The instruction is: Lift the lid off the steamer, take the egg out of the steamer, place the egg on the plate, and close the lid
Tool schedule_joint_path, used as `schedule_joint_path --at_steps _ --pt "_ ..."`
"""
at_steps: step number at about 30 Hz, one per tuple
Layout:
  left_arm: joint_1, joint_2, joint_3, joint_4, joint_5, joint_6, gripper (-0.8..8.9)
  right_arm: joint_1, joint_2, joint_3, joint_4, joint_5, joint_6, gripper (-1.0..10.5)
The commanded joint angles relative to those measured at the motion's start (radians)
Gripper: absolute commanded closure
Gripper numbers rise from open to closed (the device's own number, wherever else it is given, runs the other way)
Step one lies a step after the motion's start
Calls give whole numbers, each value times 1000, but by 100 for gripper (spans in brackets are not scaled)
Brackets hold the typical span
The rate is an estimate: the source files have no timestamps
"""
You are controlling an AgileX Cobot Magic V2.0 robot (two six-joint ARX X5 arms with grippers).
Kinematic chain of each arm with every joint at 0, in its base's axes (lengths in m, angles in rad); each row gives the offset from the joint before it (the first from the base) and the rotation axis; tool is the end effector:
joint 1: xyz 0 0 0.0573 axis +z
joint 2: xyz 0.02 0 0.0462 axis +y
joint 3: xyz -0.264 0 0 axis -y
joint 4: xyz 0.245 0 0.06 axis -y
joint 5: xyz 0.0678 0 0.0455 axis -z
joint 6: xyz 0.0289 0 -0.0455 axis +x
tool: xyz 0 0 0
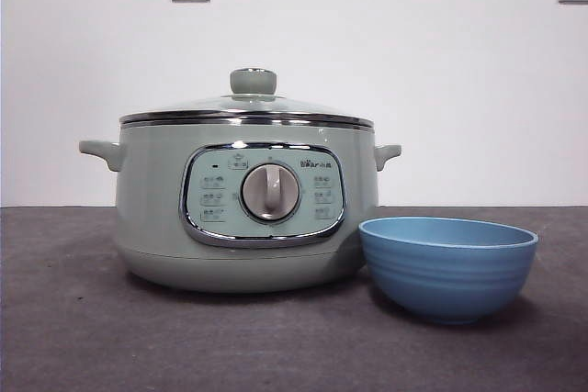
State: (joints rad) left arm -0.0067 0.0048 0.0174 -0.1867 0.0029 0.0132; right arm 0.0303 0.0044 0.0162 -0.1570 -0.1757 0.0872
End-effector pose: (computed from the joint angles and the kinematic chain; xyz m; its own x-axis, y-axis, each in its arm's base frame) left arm 0.0955 -0.0007 0.1511 0.9848 -0.0095 -0.1732 0.0118 0.9999 0.0125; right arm 0.0953 0.0079 0.1536 0.9685 0.2042 -0.1425 -0.1893 0.9756 0.1114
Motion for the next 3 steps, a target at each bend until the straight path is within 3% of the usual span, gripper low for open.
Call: schedule_joint_path --at_steps 1,3 --pt "3 -3 -14 2 0 -11 816 -2 -3 -11 -9 -1 10 945" --pt "3 -3 -14 2 0 -11 816 -2 -3 -11 -8 -1 10 945"
